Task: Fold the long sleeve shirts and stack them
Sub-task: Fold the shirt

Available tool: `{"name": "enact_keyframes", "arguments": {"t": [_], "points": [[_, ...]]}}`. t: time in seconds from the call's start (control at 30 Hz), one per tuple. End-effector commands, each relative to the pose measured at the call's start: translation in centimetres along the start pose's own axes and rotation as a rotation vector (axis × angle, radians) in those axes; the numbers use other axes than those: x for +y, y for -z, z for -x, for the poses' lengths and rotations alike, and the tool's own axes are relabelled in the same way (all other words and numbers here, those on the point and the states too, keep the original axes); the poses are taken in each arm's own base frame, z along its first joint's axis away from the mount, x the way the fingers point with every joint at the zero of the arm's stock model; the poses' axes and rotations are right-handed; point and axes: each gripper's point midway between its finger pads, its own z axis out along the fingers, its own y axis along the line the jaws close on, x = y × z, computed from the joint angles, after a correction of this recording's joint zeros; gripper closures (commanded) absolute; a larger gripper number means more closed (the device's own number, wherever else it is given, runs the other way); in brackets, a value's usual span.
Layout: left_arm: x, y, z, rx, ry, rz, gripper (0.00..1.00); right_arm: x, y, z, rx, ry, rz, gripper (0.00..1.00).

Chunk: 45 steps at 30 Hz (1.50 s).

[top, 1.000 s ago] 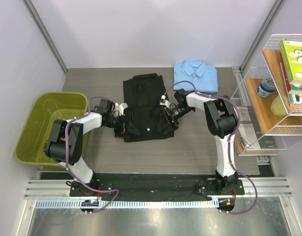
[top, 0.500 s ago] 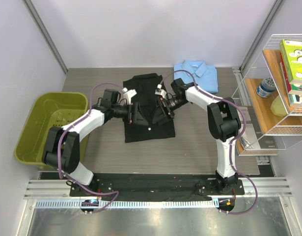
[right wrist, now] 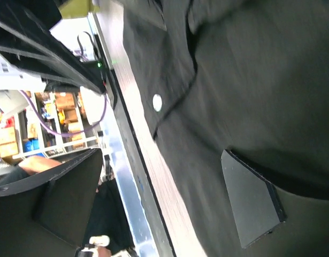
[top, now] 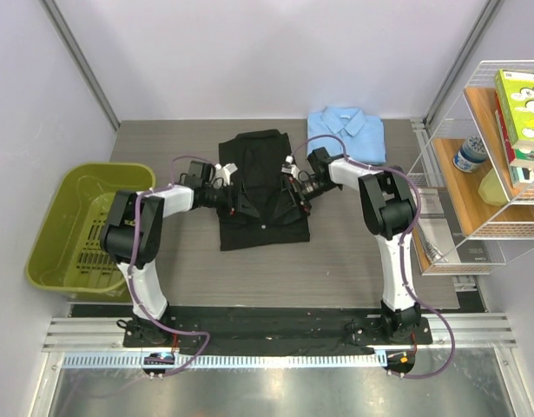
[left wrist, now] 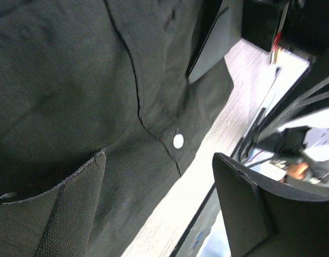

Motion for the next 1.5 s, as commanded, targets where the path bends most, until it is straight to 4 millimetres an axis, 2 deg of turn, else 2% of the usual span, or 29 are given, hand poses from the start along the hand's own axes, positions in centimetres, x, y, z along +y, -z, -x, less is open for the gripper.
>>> {"name": "enact_keyframes", "arguments": {"t": [0.0,0.07,0.1,0.17,0.2,0.3,0.37,0.43,0.53,0.63,0.73,0.77,0.83,0.87,0.9,0.93,0.97,1.0,1.03,1.1,1.13,1.17,1.23,1.27,1.3,1.33,1.4,1.47], "points": [[-1.7,2.5,0.8,-0.042,-0.178,0.012,0.17,1.0,3.3,-1.8,0.034,0.071,-0.091,0.0],[-3.0,3.7,0.8,-0.048,-0.259,0.007,0.16,2.7,4.9,-1.3,0.01,0.135,-0.081,0.0],[-4.1,4.8,1.0,-0.07,-0.315,0.015,0.15,4.0,5.8,-1.7,0.011,0.149,-0.083,0.0],[-4.1,5.8,0.4,-0.057,-0.387,0.058,0.15,4.8,6.4,-2.5,0.022,0.19,-0.09,0.02],[-5.2,6.6,0.4,-0.076,-0.433,0.052,0.14,5.3,6.4,-2.9,0.025,0.183,-0.08,0.03],[-6.0,7.0,-1.1,-0.058,-0.43,0.027,0.14,6.0,5.2,-4.3,0.053,0.137,-0.026,0.1],[-6.3,6.5,-2.7,-0.015,-0.378,-0.01,0.15,5.5,4.0,-5.5,0.089,0.091,0.004,0.15],[-6.4,5.9,-4.0,0.025,-0.326,-0.033,0.17,5.0,3.3,-6.7,0.113,0.057,0.015,0.16],[-5.1,5.0,-6.1,0.079,-0.257,-0.016,0.18,3.1,2.8,-8.4,0.151,0.023,-0.014,0.16],[-1.6,4.3,-7.9,0.123,-0.195,0.081,0.17,0.1,2.5,-9.6,0.18,-0.02,-0.077,0.16],[0.9,4.2,-8.6,0.152,-0.173,0.168,0.17,-2.0,3.0,-10.6,0.186,-0.07,-0.115,0.16],[1.0,4.3,-8.6,0.152,-0.181,0.177,0.17,-2.1,3.3,-11.0,0.193,-0.075,-0.128,0.16],[-0.1,4.8,-8.3,0.146,-0.226,0.142,0.17,-0.9,4.2,-10.9,0.192,-0.027,-0.132,0.16],[-1.5,5.6,-7.7,0.122,-0.306,0.11,0.17,0.8,4.8,-11.3,0.212,-0.016,-0.096,0.17],[-2.4,6.2,-7.7,0.12,-0.337,0.095,0.16,2.5,5.5,-10.9,0.203,0.029,-0.071,0.17],[-3.5,6.8,-6.7,0.093,-0.389,0.092,0.16,4.0,6.4,-9.6,0.174,0.078,-0.054,0.18],[-4.1,7.4,-6.2,0.073,-0.456,0.098,0.17,5.3,7.1,-9.1,0.162,0.081,-0.039,0.18],[-4.7,8.1,-5.7,0.056,-0.487,0.108,0.18,6.0,7.7,-8.0,0.126,0.1,-0.038,0.19],[-4.9,8.7,-4.3,0.028,-0.522,0.157,0.19,6.5,8.7,-6.0,0.071,0.146,-0.059,0.23],[-4.0,9.1,-2.7,0.011,-0.528,0.241,0.23,5.2,9.6,-2.2,-0.033,0.168,-0.174,0.28],[-4.3,9.4,-1.3,-0.012,-0.546,0.27,0.24,4.6,10.0,-0.7,-0.081,0.175,-0.225,0.33],[-3.6,9.6,-0.2,-0.022,-0.551,0.322,0.27,3.6,10.4,1.9,-0.158,0.242,-0.279,0.35],[-3.0,9.3,1.9,-0.029,-0.536,0.35,0.3,1.8,11.2,4.4,-0.224,0.227,-0.393,0.41],[-2.3,9.3,2.7,-0.03,-0.526,0.381,0.33,0.3,11.0,5.4,-0.228,0.219,-0.417,0.43],[-1.9,9.3,3.2,-0.028,-0.508,0.393,0.35,-0.2,11.1,6.1,-0.239,0.202,-0.435,0.44],[-1.5,9.0,4.3,-0.021,-0.503,0.405,0.36,-0.3,11.6,7.6,-0.263,0.228,-0.462,0.46],[-1.1,9.1,4.7,0.003,-0.491,0.407,0.41,-1.1,11.5,9.0,-0.278,0.255,-0.475,0.47],[-1.3,8.9,5.0,0.022,-0.562,0.382,0.44,-0.3,11.4,10.5,-0.29,0.306,-0.457,0.51]]}}
